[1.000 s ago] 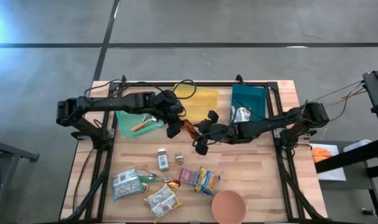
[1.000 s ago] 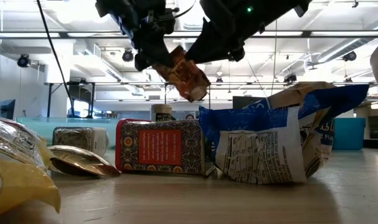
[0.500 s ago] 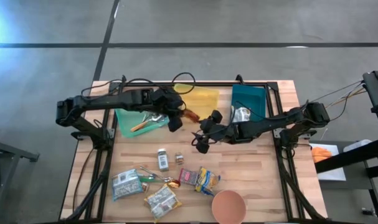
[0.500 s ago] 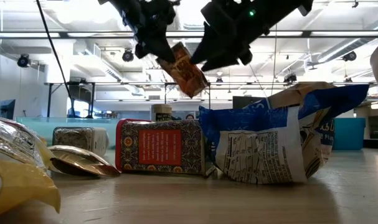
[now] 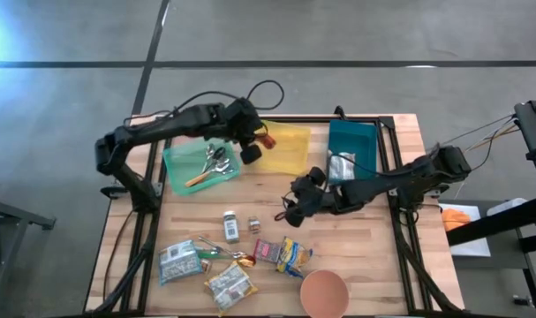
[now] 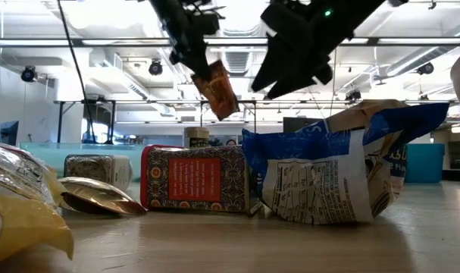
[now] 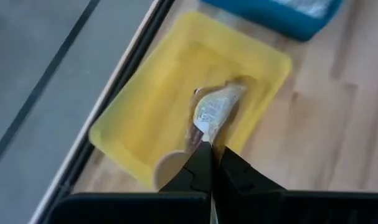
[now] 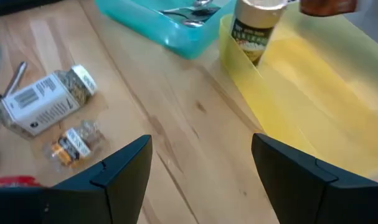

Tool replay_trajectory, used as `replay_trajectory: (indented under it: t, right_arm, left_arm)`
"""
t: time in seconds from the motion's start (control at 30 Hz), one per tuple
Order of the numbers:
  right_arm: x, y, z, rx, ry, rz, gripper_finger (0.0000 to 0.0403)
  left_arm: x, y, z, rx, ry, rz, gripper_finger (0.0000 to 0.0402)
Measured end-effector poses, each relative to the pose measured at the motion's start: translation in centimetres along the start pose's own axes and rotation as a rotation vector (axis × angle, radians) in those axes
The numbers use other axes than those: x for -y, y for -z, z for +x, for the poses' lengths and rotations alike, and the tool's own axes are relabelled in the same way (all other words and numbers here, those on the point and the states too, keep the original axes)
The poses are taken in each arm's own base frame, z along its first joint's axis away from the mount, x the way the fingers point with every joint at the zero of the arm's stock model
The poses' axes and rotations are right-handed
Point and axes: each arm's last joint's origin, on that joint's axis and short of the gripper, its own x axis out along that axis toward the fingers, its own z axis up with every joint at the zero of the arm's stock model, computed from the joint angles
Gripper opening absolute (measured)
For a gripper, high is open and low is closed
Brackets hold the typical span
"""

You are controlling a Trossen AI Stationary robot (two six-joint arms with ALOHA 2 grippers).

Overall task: Pick & Place Food Item
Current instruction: Put the orange seasoning pack into the yellow bin

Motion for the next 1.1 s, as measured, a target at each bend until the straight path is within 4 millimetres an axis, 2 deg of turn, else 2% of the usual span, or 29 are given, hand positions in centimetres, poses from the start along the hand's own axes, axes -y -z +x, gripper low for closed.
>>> replay_trajectory:
  t: [0.2, 0.43, 0.73, 1.1]
  right_arm:
    - [-1.0, 0.5, -1.8, 0.040, 0.014, -0.021, 0.0274]
    - [-2.0, 1.4, -2.8, 0.049, 0.010, -0.044, 0.0274]
    - [-2.4, 2.6, -3.1, 0.018, 0.004, -0.038, 0.0274]
    - [-2.5, 2.9, -3.1, 0.014, 0.002, -0.019, 0.0274]
  left_arm:
    - [-2.7, -1.5, 2.8, -0.147, -0.081, 0.015, 0.0000]
    - [-4.4, -2.8, 6.1, -0.238, -0.123, 0.028, 0.0000]
    - [-4.4, -1.9, 8.8, -0.360, -0.104, 0.107, 0.0000]
    - [-4.4, -1.0, 9.9, -0.432, -0.089, 0.166, 0.0000]
